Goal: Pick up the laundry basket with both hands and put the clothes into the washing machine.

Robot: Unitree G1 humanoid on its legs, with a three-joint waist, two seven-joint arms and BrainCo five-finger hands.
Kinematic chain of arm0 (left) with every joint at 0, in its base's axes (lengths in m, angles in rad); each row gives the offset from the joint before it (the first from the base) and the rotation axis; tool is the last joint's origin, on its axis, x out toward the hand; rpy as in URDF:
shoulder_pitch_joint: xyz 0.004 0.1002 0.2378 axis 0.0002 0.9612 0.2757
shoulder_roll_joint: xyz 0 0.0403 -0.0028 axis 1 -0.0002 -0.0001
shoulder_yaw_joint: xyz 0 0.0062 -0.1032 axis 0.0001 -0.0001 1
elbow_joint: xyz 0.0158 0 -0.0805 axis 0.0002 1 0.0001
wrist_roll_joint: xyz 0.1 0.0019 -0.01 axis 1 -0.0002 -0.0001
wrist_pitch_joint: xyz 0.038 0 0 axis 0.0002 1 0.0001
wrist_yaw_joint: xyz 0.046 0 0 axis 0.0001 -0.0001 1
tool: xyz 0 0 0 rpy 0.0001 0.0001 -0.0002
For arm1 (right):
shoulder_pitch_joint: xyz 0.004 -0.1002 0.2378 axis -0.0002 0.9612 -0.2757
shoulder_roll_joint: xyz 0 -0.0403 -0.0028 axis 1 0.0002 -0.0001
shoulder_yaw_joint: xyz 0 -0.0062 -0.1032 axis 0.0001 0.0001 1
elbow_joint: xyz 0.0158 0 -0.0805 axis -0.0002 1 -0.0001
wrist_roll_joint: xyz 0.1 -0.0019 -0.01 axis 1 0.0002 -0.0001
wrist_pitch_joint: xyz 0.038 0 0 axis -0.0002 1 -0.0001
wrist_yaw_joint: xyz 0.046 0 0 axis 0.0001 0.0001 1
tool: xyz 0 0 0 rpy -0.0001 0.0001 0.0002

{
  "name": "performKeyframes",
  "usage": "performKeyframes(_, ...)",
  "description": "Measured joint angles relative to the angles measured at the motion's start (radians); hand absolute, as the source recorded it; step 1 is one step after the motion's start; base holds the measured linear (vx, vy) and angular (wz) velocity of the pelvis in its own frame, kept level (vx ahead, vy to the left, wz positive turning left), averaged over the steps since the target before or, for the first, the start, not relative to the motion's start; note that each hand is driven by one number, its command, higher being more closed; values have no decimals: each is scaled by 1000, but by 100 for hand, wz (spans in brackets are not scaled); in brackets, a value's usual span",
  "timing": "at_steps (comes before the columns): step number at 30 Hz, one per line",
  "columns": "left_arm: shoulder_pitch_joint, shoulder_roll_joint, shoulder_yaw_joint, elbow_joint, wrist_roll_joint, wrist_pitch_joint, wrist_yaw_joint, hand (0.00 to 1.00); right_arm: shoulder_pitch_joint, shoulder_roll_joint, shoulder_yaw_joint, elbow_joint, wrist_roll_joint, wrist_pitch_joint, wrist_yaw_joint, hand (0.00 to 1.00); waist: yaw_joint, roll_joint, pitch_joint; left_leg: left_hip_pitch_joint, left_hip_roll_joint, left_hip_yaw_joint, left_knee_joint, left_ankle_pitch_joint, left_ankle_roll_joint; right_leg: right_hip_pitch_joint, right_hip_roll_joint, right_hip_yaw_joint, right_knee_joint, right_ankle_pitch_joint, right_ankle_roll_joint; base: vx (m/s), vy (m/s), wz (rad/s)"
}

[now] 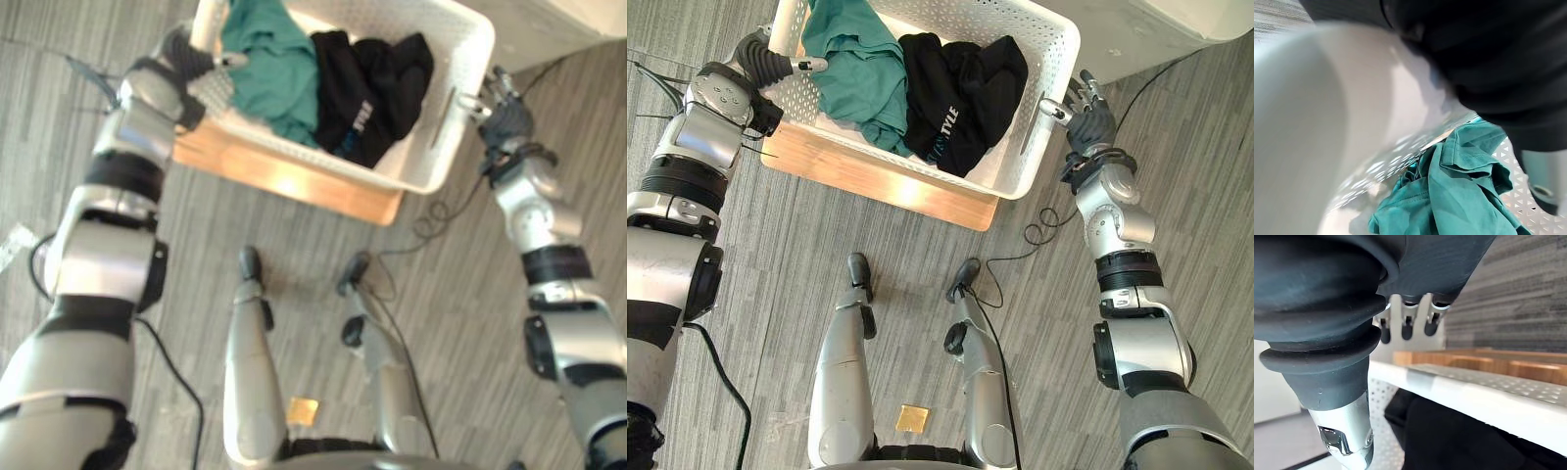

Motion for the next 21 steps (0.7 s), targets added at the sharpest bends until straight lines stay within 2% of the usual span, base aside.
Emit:
performKeyframes(3,0,6,-4,0,-1,-6,0,0,21,-3,0,-29,-2,0,0,0,0,0,0,2,4,-2,-13,8,-9,0,7,-2,-5,1,1,48,-14,0)
performKeyframes(4,-1,14,-16,-1,-1,-10,0,0,31,-6,1,-51,-7,-2,1,0,-1,0,0,6,6,2,-30,18,-10,1,11,0,-19,16,23,36,-7,-4)
performKeyframes(6,-1,22,-27,-1,-2,-11,4,0,40,-9,7,-70,-36,-4,4,0,-3,0,0,14,5,10,-46,27,-8,5,13,9,-35,27,38,25,7,-4)
performKeyframes(10,1,28,-31,0,-1,-9,11,0,63,-10,34,-86,-63,-6,20,0,-9,0,0,17,3,15,-53,30,-8,5,13,17,-41,27,37,6,4,0)
performKeyframes(12,1,32,-31,-2,-2,-10,11,0,68,-9,56,-86,-95,-3,22,0,-12,-1,0,19,-2,20,-67,38,-7,7,13,19,-57,37,24,3,1,2)
performKeyframes(19,18,52,-38,-3,-2,-8,12,0,64,1,130,-82,-228,34,64,0,-16,-1,-1,34,-4,41,-83,45,-8,7,15,43,-69,43,23,13,3,-5)
performKeyframes(21,24,68,-38,-10,-7,-4,12,0,33,22,136,-60,-286,46,74,0,-32,-3,-2,39,-9,39,-101,57,-7,7,14,44,-71,43,23,10,-1,5)
